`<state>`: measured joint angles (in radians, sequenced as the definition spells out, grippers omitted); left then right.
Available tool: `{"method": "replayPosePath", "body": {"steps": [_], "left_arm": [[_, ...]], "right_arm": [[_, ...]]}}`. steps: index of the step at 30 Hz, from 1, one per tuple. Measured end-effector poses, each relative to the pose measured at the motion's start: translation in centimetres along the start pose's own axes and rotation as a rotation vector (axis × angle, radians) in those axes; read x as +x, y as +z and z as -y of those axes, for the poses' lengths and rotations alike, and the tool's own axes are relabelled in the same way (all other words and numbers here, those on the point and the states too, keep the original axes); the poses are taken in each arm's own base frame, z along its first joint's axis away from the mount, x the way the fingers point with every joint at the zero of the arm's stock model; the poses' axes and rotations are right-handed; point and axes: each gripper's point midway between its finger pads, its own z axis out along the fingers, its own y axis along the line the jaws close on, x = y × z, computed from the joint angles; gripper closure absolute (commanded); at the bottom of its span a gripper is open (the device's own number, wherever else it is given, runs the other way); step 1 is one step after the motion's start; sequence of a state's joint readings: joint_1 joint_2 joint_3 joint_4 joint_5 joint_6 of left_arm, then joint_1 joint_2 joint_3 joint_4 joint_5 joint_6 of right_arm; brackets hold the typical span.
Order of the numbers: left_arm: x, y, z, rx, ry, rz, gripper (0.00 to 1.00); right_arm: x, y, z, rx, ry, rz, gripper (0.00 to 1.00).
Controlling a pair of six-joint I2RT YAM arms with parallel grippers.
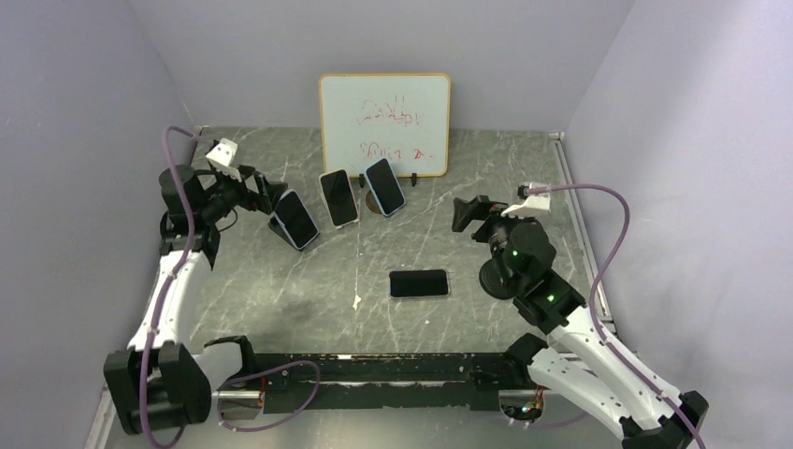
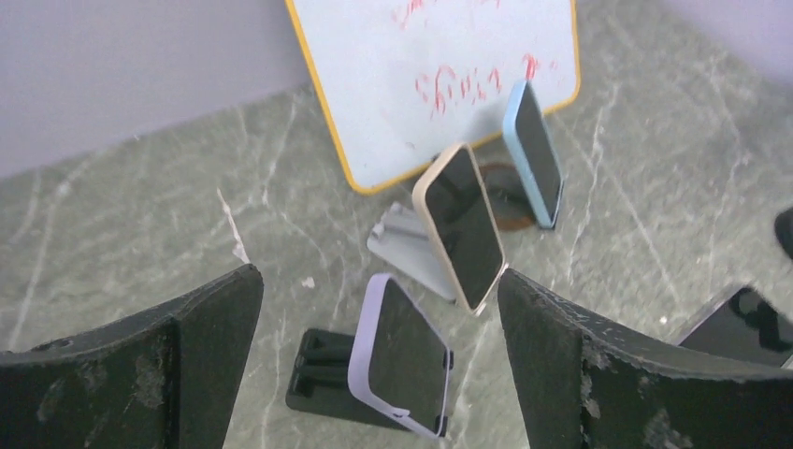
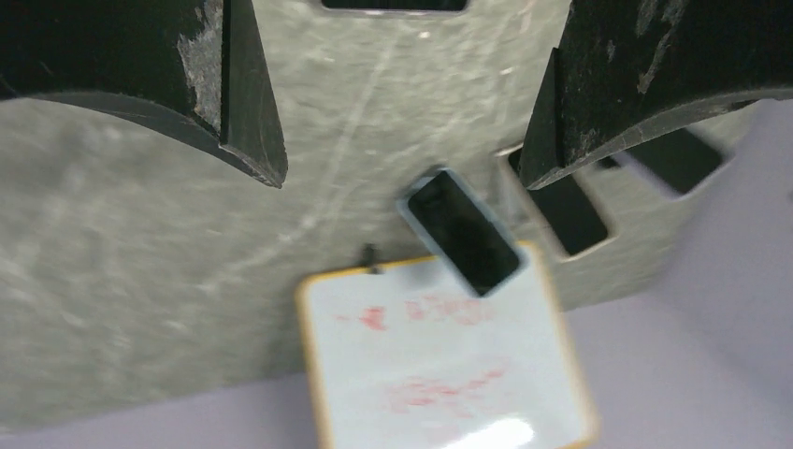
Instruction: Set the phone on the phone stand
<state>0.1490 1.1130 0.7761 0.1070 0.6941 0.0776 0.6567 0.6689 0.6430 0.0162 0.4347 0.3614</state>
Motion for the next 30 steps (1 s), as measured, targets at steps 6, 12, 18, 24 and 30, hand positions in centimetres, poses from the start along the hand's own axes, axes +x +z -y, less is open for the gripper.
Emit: {"method": "replayPosePath", "body": {"steps": [6,12,18,24,30], "left_arm": [[-7.0,-3.0,2.7,-0.011,-0.052,0.225,0.01],[-7.4,-3.5,5.8,0.040,-0.212,0.273,0.01],[-4.7,-2.5,8.9,0.133,-0.368,0.222,0.01],[-3.4,-1.8,13.2,0.250,-0.386,0.154,0.01],[-2.0,-0.9,16.7,0.345,-0.386,0.058,0.01]], "right_arm": [[0.8,-0.2,6.5,0.415,-0.047,-0.077,0.00],[2.1,-1.3,10.6,0.623,-0.072,-0.149,0.08],[2.2,-0.3,10.8,0.676,-0.165,-0.261,0.11],[3.0,0.1,12.9,0.694,-0.309,-0.504,0.11],[6.2,-1.0,12.5,0.583,-0.394,-0.769,0.15]]}}
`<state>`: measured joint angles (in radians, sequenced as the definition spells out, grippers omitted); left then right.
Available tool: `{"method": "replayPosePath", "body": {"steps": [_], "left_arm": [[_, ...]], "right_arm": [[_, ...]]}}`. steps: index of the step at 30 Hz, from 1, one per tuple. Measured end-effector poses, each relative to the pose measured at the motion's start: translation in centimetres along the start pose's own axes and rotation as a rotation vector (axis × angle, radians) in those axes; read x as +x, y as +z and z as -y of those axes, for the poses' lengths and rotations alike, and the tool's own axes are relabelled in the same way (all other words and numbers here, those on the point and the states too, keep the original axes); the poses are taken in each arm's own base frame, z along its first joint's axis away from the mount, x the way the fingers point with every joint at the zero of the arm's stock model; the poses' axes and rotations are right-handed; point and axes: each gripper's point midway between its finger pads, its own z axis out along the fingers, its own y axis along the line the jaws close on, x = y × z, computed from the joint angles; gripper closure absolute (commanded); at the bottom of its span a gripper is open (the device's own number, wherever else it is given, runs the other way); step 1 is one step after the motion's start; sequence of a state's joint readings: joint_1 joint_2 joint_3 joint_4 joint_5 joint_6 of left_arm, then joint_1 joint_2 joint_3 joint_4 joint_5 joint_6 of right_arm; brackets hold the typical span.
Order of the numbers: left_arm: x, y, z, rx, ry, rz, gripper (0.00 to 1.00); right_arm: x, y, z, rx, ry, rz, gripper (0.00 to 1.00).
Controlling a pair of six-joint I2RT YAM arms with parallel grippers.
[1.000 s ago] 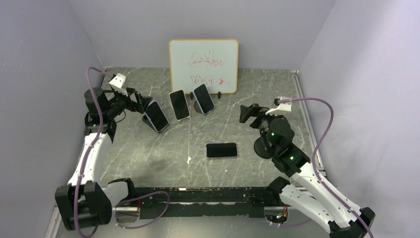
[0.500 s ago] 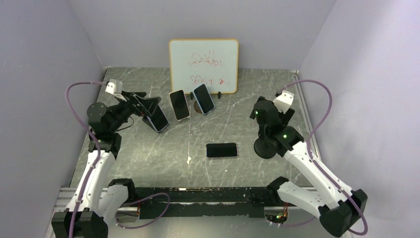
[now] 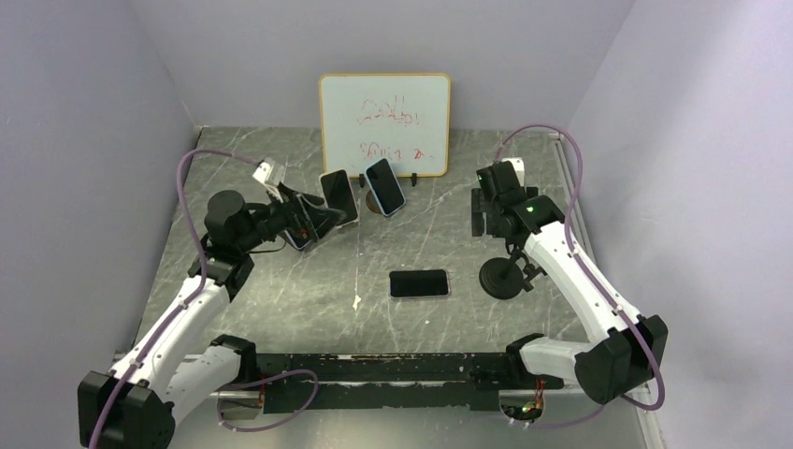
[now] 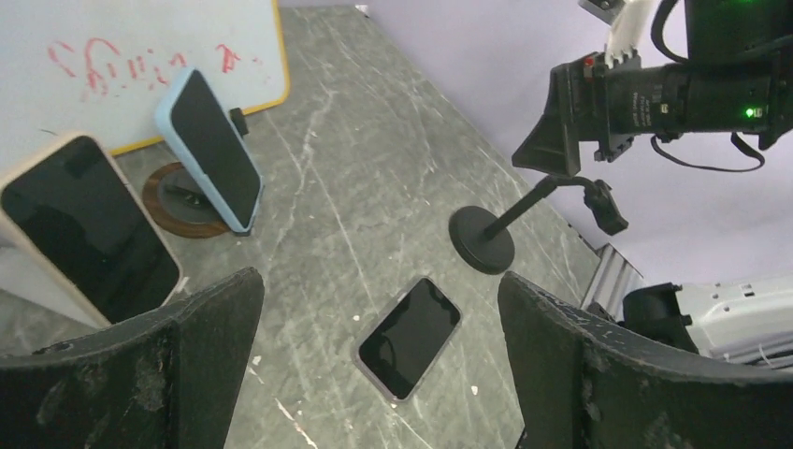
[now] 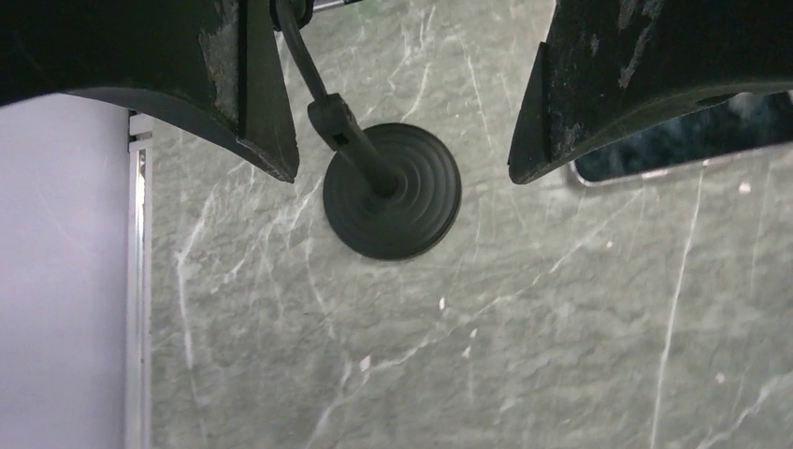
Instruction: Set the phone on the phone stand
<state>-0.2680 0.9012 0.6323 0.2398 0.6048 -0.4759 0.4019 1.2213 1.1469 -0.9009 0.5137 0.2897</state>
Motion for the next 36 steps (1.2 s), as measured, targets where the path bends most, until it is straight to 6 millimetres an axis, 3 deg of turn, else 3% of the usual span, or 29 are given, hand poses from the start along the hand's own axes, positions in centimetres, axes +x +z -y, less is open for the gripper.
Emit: {"method": "replayPosePath", "body": {"steps": [7,17,22,26,28,29,31,34,36], "left_arm": [[1.3,1.0,1.3,0.046,-0.007,-0.052,0.01],[3.0,1.8,1.9,0.064,-0.026,-0.125,0.01],[3.8,2.4,2.3,0.079,-0.025,-0.160,0.01],[4.5,2.4,3.0,0.097,-0.022,-0.181,0.01],[4.9,2.3,3.4,0.105,-0.015,-0.197,0.01],[5.5,2.1,3.9,0.113,-0.004,-0.218,0.01],[5.7,2.1,4.0,0.114,0.001,-0.223,0.01],[6.6,2.0,5.0,0.137,0.014,-0.252,0.01],[7.3,2.0,5.6,0.153,0.020,-0.273,0.01]], "right_arm": [[1.1,-0.2,-1.2,-0.106,-0.072,-0.076,0.22],[2.3,3.4,-1.8,-0.066,-0.112,-0.298,0.23],[0.7,2.4,-2.4,-0.028,-0.133,-0.337,0.20],[-1.0,1.0,-4.9,-0.029,-0.166,-0.317,0.15],[-0.2,0.9,-6.1,-0.023,-0.191,-0.341,0.05],[3.0,0.9,-6.8,0.005,-0.253,-0.429,0.01],[3.9,1.0,-6.7,0.027,-0.256,-0.454,0.00],[6.9,1.5,-4.8,0.116,-0.234,-0.532,0.00],[7.3,1.7,-3.0,0.178,-0.179,-0.547,0.00]]}}
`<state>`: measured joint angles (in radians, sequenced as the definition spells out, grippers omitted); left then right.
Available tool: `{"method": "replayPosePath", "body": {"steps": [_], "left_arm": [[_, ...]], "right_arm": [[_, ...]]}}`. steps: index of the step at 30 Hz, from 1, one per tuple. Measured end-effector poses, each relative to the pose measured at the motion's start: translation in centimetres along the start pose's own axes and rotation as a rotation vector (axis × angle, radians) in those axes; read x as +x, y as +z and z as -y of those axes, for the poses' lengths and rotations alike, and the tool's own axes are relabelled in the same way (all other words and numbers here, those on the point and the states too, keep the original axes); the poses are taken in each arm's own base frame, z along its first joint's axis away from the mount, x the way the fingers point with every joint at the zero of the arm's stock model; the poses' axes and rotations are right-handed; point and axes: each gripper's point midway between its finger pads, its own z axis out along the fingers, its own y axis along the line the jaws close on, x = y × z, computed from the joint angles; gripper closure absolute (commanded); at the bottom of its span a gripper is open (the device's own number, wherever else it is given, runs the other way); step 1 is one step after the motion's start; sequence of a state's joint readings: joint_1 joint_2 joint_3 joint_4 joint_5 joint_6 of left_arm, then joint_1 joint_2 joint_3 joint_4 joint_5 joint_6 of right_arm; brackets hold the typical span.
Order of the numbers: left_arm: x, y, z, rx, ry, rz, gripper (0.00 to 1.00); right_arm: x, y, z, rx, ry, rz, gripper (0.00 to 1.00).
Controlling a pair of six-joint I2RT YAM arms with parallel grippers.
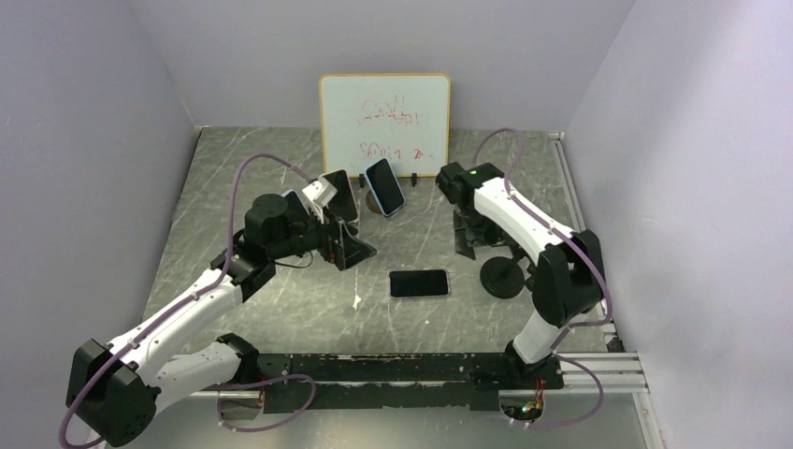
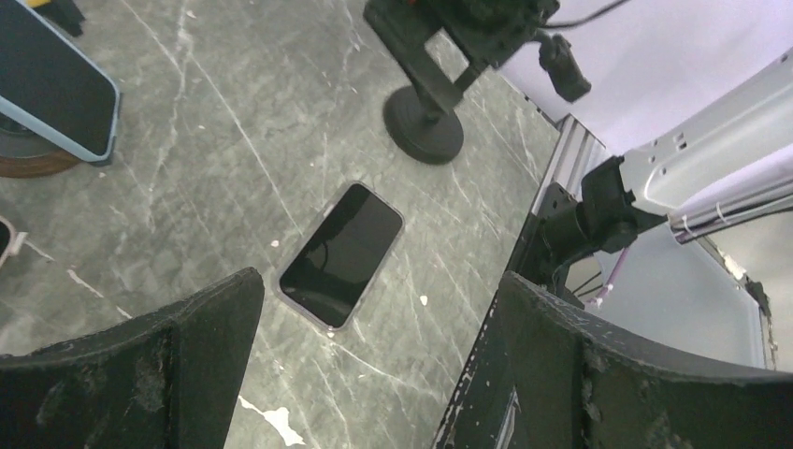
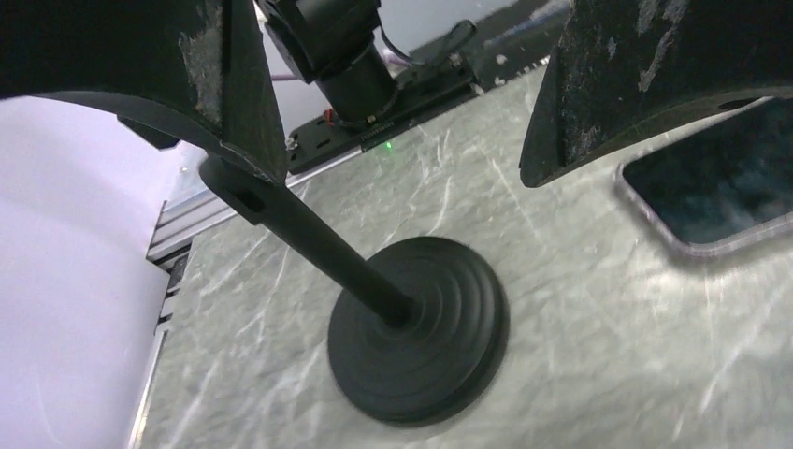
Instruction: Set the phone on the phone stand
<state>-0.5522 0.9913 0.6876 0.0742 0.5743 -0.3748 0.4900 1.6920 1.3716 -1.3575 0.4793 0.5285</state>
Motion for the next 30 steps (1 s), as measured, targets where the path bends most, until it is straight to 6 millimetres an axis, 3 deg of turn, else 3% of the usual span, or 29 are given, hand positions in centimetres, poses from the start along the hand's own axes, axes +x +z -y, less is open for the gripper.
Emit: {"method": "replayPosePath", "body": {"steps": [8,15,19,25,30], "left_arm": [[0.8,0.5,1.8,0.038,0.041,-0.040,0.01],[1.1,0.5,1.5,0.025,0.044,-0.049,0.01],[1.3,0.5,1.4,0.020,0.041,-0.054,0.01],[1.9,0.9,0.9,0.011,0.027,-0.077,0.01],[2.4,1.3,0.8,0.012,0.020,-0.095,0.01]], "right_arm": [[-2.0,-1.5,5.1,0.014,0.260,0.157,0.02],[-2.5,-0.5,5.2,0.031,0.251,0.177,0.02],[-3.3,0.3,6.4,0.023,0.312,0.175,0.04],[-2.3,2.5,9.3,0.023,0.415,0.135,0.16],[-1.0,4.3,8.7,-0.002,0.405,0.096,0.31]]}}
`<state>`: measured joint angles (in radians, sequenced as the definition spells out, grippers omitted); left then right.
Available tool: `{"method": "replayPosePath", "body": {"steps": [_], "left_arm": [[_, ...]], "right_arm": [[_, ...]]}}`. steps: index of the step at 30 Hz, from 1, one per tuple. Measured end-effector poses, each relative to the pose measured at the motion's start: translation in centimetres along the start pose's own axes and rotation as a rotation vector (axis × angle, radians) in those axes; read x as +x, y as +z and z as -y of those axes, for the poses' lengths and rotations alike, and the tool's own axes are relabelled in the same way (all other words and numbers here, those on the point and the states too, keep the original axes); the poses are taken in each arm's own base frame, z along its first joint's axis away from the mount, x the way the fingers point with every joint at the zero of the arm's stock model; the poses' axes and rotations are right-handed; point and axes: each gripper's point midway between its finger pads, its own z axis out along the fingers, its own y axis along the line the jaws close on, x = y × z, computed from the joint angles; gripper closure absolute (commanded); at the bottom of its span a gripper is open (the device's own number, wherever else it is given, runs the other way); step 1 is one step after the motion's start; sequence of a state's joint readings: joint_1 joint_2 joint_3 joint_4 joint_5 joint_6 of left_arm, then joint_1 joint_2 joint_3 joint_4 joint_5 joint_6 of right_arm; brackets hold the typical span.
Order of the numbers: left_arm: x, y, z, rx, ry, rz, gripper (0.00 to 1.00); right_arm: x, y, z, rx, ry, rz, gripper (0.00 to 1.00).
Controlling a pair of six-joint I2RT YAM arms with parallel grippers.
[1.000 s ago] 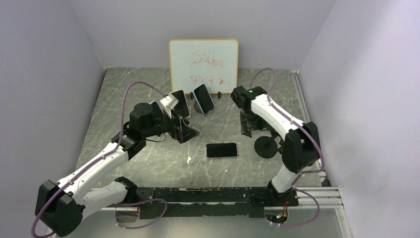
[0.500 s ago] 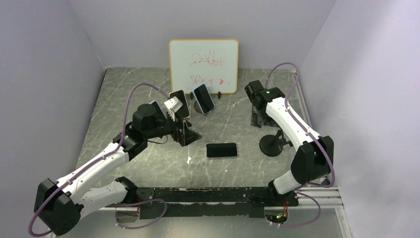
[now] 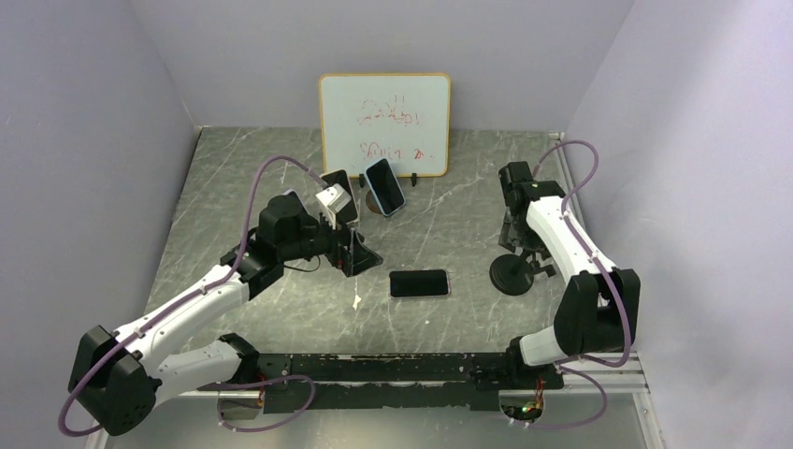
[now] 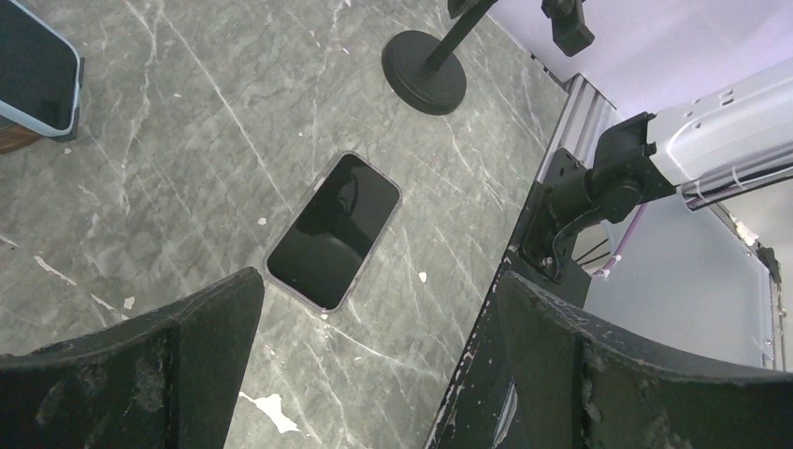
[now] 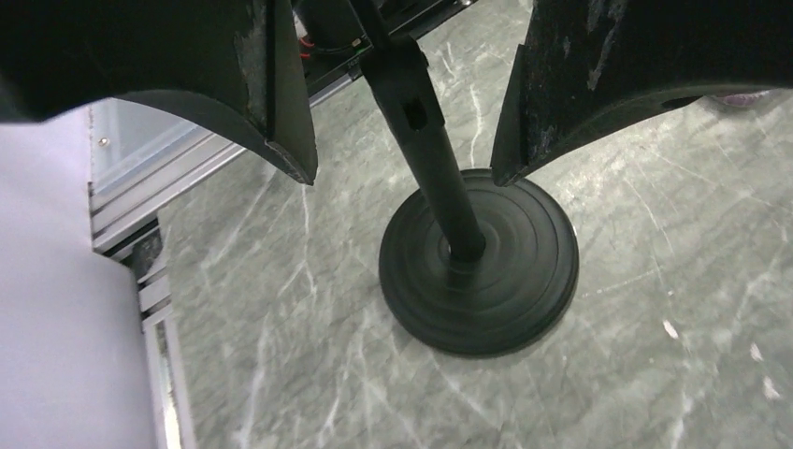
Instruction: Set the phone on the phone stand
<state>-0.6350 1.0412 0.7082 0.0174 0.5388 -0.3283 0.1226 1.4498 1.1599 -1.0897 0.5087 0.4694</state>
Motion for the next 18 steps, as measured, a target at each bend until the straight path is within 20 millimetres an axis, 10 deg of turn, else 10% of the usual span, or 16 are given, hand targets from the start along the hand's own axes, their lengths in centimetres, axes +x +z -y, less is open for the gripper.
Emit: {"method": "replayPosePath", "body": {"steps": [12,18], "left_arm": [[0.4,0.3,-0.3,-0.003,-0.008,-0.014,0.01],[0.3,0.3,-0.6,-0.022,-0.009,-0.010,0.01]], "right_arm": [[0.7,-0.1,-1.7,-0.114,-0.016,-0.003,1.00],[0.3,-0.6,-2.3,-0.160,-0.016,0.004,1.00]]}}
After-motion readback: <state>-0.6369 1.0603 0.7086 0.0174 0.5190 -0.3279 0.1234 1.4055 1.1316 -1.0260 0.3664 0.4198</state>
